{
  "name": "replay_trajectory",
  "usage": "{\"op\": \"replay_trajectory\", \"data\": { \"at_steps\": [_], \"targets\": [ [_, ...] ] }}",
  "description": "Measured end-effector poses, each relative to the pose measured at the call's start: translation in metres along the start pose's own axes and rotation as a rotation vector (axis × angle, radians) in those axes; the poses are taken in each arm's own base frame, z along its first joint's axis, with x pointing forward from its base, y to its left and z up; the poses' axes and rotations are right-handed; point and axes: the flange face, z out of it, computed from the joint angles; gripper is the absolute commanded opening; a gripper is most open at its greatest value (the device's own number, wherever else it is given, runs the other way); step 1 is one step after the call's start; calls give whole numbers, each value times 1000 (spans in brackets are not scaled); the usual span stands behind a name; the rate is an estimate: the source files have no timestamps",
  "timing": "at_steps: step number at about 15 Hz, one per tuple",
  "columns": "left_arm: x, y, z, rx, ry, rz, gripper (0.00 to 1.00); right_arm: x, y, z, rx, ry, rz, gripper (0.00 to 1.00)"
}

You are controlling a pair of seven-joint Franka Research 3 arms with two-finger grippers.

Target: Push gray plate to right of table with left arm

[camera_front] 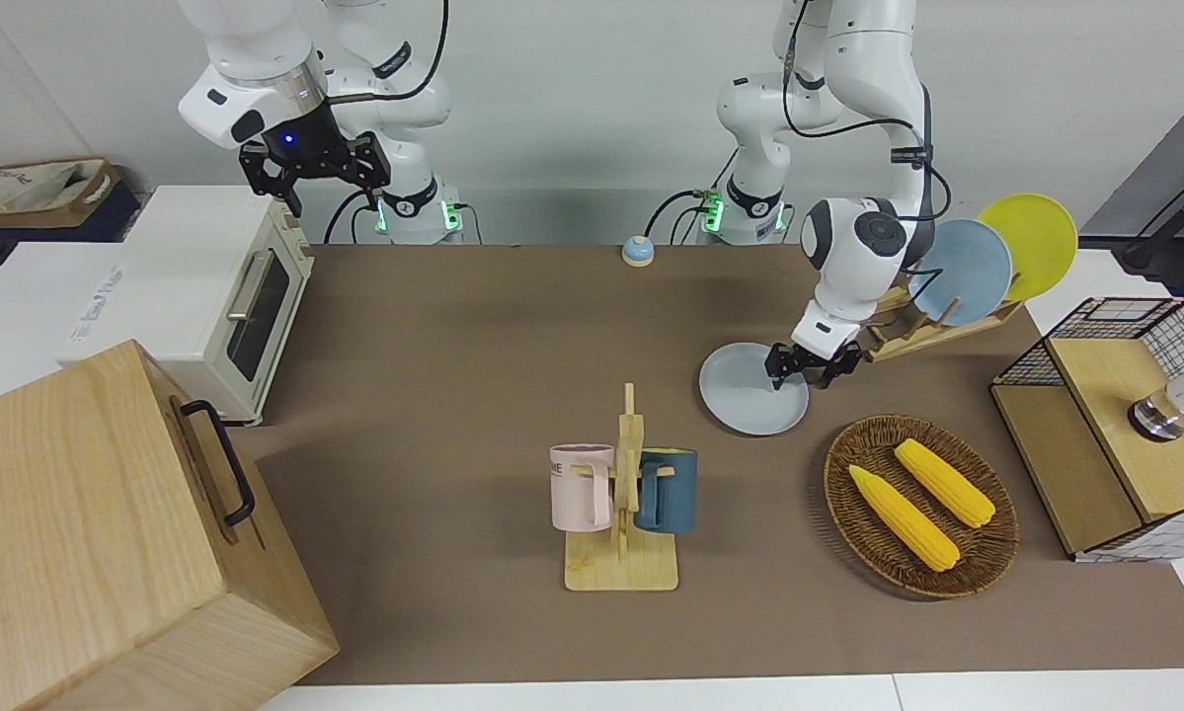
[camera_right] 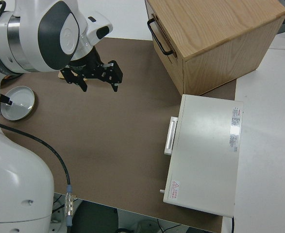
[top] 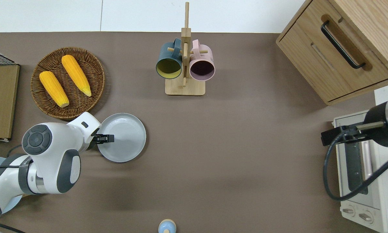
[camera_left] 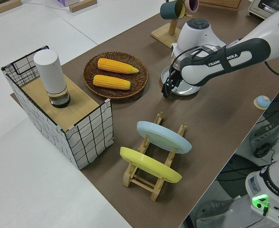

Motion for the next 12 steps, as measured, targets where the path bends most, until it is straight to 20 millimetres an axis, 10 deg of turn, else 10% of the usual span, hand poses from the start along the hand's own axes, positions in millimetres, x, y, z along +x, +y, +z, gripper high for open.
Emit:
{"op": "replay_trajectory", "data": {
  "at_steps": [5,12],
  "targets": [
    [0,4,-1,0,4,-4,33,0,0,0,0,0,0,983],
    [1,5,-7,0,16,-8,0,0,0,0,0,0,0,983]
  ]
}}
